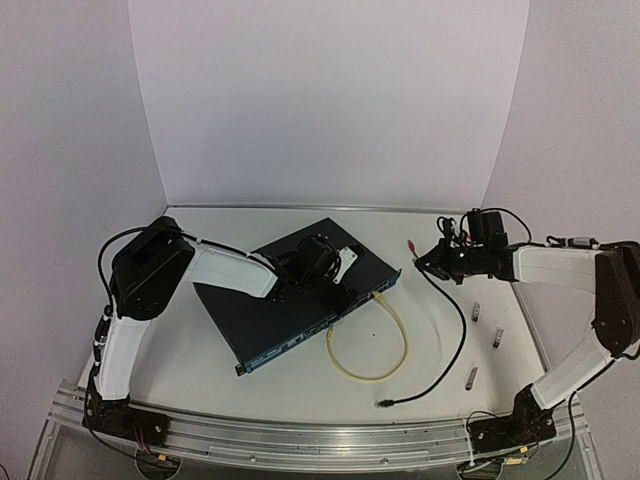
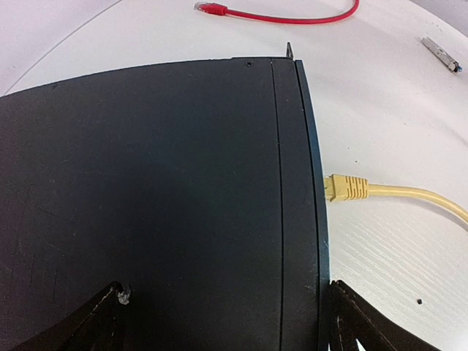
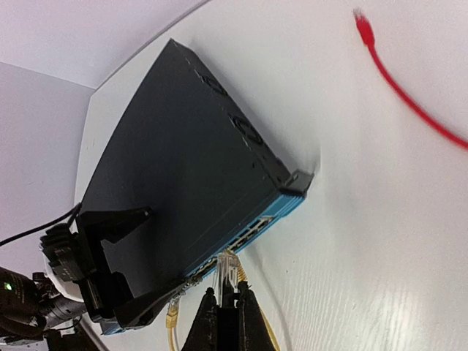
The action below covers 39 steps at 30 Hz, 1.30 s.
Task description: Pull the plug from the switch port
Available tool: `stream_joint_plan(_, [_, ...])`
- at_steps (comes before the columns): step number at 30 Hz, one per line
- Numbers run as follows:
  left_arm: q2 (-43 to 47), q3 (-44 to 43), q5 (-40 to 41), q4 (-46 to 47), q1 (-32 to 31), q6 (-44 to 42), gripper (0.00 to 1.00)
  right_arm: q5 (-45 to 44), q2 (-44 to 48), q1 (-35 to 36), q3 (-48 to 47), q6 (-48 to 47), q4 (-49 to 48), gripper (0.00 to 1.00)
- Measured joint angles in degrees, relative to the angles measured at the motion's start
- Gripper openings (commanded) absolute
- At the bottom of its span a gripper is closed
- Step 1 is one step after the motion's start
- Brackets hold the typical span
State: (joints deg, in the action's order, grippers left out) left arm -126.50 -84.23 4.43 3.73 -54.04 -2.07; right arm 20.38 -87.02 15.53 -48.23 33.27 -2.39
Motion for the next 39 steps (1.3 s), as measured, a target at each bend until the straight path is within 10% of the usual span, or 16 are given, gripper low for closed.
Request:
stream_joint_plan(15, [0.26,1.49,-0.07,2.5,0.02,-0.04,0.92,-23.79,1.43,-0.94,-31.17,-16.92,18.86,0.0])
stream_joint_plan(39, [0.22,1.02,-0.42,2.11,0.17,0.15,0.92,-20.9,-30.08,-11.24,-64.49,-14.61,21.78,0.0])
